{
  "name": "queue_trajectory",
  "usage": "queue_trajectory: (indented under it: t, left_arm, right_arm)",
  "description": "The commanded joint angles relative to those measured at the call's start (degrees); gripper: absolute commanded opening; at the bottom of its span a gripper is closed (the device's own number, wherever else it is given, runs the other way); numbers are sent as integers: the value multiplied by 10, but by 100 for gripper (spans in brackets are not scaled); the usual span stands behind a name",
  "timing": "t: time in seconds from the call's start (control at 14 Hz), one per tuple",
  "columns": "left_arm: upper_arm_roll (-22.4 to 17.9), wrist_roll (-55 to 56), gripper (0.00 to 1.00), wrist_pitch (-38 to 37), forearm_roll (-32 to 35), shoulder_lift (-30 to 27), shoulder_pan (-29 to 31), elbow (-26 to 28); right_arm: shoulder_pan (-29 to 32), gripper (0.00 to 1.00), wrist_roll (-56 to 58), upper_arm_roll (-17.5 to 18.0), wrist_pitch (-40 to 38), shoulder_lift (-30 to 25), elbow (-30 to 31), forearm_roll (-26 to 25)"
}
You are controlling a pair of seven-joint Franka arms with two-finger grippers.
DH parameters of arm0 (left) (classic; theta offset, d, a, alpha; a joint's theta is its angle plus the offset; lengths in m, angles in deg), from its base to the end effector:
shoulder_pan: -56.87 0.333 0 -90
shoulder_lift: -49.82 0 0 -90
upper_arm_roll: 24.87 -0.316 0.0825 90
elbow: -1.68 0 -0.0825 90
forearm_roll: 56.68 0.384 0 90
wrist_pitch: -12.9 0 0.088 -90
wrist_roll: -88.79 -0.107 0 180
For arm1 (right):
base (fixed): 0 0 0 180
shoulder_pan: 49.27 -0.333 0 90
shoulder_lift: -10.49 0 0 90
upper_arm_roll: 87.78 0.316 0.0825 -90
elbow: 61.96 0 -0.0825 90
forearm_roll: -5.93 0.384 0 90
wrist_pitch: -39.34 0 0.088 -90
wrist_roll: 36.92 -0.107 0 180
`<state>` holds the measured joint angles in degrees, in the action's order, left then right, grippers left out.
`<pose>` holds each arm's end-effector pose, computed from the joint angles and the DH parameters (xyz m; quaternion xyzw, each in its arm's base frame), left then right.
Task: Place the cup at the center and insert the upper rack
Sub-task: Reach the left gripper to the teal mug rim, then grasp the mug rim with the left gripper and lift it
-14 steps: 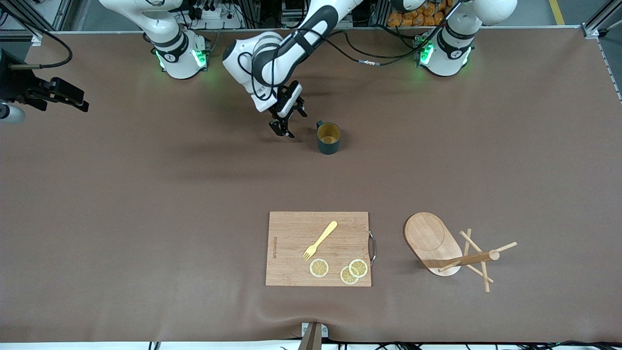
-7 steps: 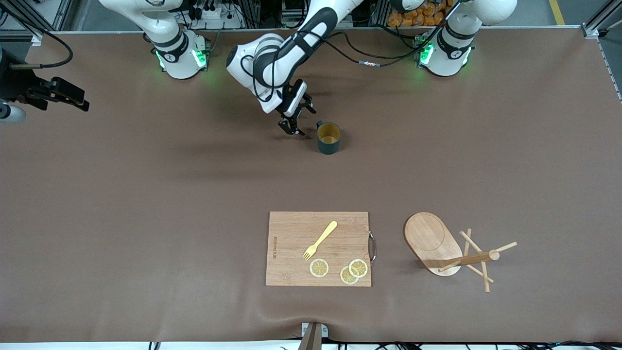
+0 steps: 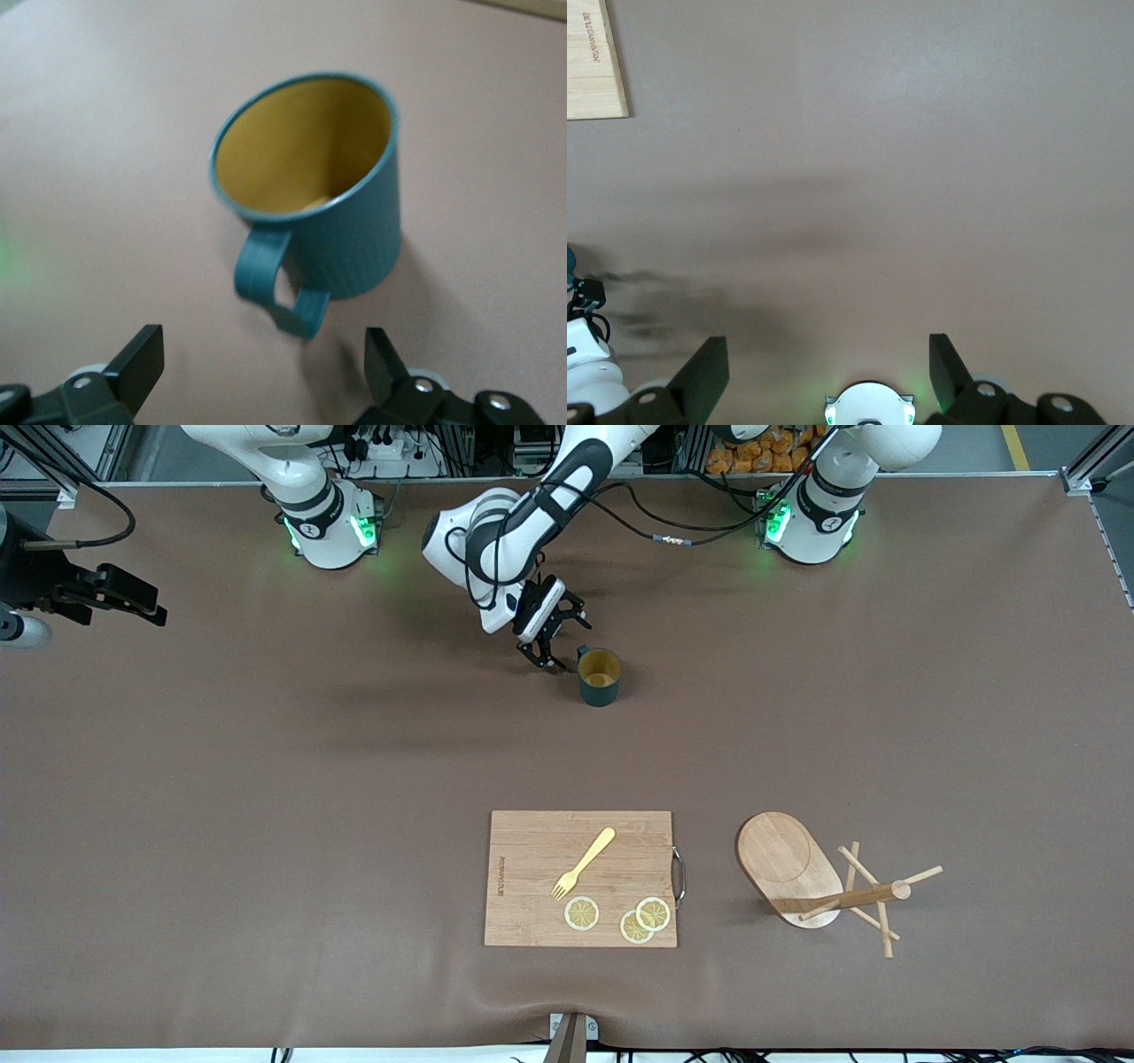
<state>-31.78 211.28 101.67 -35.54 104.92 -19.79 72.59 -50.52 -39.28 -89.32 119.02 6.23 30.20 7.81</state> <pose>0.2549 -0.6283 0.1616 -0.8530 -0.3529 -0.2606 0.2826 0.5113 0.0008 0.6323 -0.9971 0.0212 0.0720 0.0160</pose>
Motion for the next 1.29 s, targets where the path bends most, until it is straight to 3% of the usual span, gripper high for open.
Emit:
queue_trajectory:
  t: [0.0,0.21,0.43,0.72,1.0,1.07,1.22]
  left_arm:
    - [2,-44,95,0,30,-23,-1,33]
    - [2,-53,83,10,45,-21,3,33]
    - [3,-62,60,11,45,-17,4,33]
    - [2,-63,55,11,45,-15,4,30]
    - [2,-63,38,13,44,-15,5,28]
    - [2,-63,22,14,42,-14,5,28]
    - [1,-62,14,14,41,-13,5,26]
  right_arm:
    - [6,100,-5,5,-7,-9,5,9]
    - [6,100,-5,5,-8,-9,5,10]
    - [6,100,-7,5,-8,-9,5,10]
    - [5,100,-11,5,-8,-9,5,10]
    - [5,100,-11,5,-8,-9,5,9]
    - [6,100,-11,5,-9,-9,4,10]
    - [6,100,-12,5,-10,-9,5,10]
